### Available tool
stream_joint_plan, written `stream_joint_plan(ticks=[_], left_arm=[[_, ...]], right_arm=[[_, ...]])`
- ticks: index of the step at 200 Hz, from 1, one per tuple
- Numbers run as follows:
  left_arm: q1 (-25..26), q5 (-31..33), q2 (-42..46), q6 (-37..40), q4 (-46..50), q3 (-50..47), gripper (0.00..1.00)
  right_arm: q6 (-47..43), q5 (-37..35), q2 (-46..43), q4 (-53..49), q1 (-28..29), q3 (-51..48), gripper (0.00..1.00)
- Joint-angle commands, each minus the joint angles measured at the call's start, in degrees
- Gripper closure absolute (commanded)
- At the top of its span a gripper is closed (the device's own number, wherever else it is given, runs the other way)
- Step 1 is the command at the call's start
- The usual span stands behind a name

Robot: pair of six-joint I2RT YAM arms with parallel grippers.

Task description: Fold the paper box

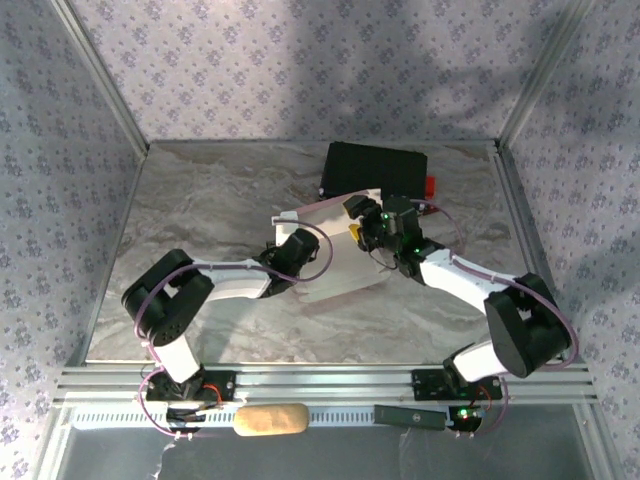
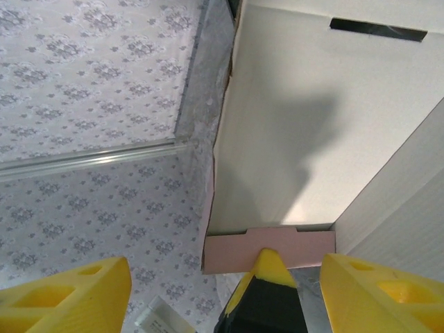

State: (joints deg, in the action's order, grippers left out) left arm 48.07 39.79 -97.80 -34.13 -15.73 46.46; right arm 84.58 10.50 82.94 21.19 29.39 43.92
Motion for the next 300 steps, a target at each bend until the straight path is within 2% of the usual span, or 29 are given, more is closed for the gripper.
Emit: stream_joint_plan(ticks=[1, 31, 63, 90, 140, 208, 230, 288, 300], left_arm=[[-0.3, -5.3, 1.3, 1.7, 5.1, -0.1, 1.0], [-0.6, -8.4, 2.5, 2.7, 5.5, -0.4, 1.0], [-1.0, -9.9, 2.6, 3.2, 6.8, -0.1, 1.0], [-1.3, -10.8, 2.6, 3.7, 6.9, -0.1, 1.0], [-1.4, -11.8, 1.8, 5.0, 7.1, 1.1, 1.0], [-1.8, -12.8, 0.6, 5.6, 7.9, 2.3, 1.0], [-1.8, -13.3, 0.2, 6.2, 7.6, 2.6, 1.0], [-3.4, -16.6, -0.6, 8.5, 3.5, 0.8, 1.0], [-4.1, -18.1, -0.7, 8.7, 1.6, -0.1, 0.95]], right_arm=[[1.5, 1.9, 3.8, 2.0, -0.7, 2.8, 0.26], [4.0, 3.7, 9.4, 5.7, -1.7, 5.6, 0.33], [4.7, 4.1, 12.0, 8.2, -3.2, 7.2, 0.34], [4.4, 4.6, 12.9, 6.3, -4.3, 8.4, 0.36], [7.1, 6.9, 18.3, 10.2, -6.1, 9.7, 0.57], [8.1, 5.4, 19.0, 12.1, -5.8, 8.9, 0.85], [8.7, 4.7, 19.1, 12.0, -5.7, 8.2, 1.0], [10.3, 3.7, 19.4, 10.1, -4.9, 7.7, 1.0], [10.6, 3.9, 19.8, 10.1, -5.0, 7.8, 1.0]])
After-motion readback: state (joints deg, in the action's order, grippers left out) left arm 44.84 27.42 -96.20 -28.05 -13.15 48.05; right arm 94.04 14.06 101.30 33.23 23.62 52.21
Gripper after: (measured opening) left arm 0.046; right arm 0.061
